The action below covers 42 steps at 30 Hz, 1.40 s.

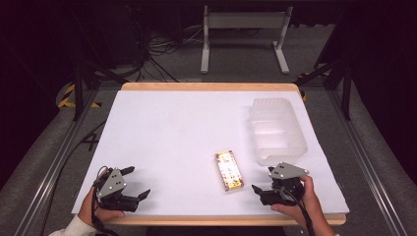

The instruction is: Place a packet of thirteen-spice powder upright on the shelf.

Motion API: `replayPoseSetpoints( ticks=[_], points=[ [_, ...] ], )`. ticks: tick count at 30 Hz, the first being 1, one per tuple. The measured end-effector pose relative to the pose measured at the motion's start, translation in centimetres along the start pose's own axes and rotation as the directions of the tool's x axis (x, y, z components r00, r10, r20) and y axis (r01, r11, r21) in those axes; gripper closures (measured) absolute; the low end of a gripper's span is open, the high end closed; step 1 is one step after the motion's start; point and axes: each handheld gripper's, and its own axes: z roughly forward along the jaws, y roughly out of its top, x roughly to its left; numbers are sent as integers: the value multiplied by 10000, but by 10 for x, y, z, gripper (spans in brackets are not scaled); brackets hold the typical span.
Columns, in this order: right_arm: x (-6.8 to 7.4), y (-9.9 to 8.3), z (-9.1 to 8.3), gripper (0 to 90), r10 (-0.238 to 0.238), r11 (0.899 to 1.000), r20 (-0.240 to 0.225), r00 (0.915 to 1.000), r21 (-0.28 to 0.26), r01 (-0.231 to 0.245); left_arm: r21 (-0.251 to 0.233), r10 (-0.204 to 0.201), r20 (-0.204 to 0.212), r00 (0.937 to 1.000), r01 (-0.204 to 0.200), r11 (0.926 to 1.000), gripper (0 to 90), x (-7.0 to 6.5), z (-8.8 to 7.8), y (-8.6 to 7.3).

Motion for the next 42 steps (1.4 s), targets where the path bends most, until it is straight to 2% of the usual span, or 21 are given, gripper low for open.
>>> replayPoseSetpoints(
  ticks=[7,10,14,16,17,18,19,20,21,23,26,28,30,32,37,38,42],
  points=[
    [15,31,24,201,-11,9994,-210,9998,334,18,-136,-206,-151,9997,204,9997,96,-7,2,9],
    [15,42,35,204,333,9981,-183,9993,519,-323,-125,-128,-133,9998,127,9998,96,-12,4,14],
    [11,57,51,213,1136,9915,-148,9934,658,-1124,-29,-27,-119,9999,27,10000,95,-18,6,18],
    [9,62,59,211,1461,9856,-205,9891,890,-1438,3,56,-94,9999,-56,10000,93,-21,7,20],
    [9,62,59,211,1461,9856,-205,9891,890,-1438,-15,99,-100,9999,-99,10000,93,-24,6,22],
    [7,68,67,211,1799,9790,-180,9835,1011,-1772,-30,359,-35,9994,-359,9994,91,-31,7,25],
    [5,71,71,210,1933,9762,-122,9811,1027,-1911,-30,359,-35,9994,-359,9994,90,-31,7,25],
    [4,75,74,207,2085,9726,-129,9779,1074,-2060,77,534,67,9986,-535,9985,89,-34,9,26],
    [4,75,74,207,2085,9726,-129,9779,1074,-2060,77,534,67,9986,-535,9985,88,-34,9,26],
    [0,82,84,210,2335,9646,-84,9723,1278,-2305,176,544,71,9985,-545,9984,88,-36,11,24],
    [-1,88,94,209,2618,9538,-86,9651,1551,-2574,65,436,115,9990,-436,9990,88,-34,10,23],
    [0,90,97,206,2644,9513,-66,9644,1660,-2597,12,391,120,9992,-391,9992,88,-33,10,23],
    [5,93,107,195,2499,9465,-43,9683,2121,-2434,-6,464,139,9988,-464,9989,87,-33,10,22],
    [7,94,113,185,2683,9389,-222,9631,2297,-2563,-5,417,175,9990,-417,9991,87,-32,10,21],
    [13,97,126,193,2461,9316,36,9692,2750,-2376,-4,400,223,9990,-400,9992,85,-30,10,20],
    [14,96,128,196,2517,9282,40,9678,2821,-2425,-4,400,223,9990,-400,9992,85,-30,10,20],
    [15,97,130,231,2479,9278,195,9686,2829,-2432,11,372,251,9990,-372,9993,85,-30,11,20]
  ],
)
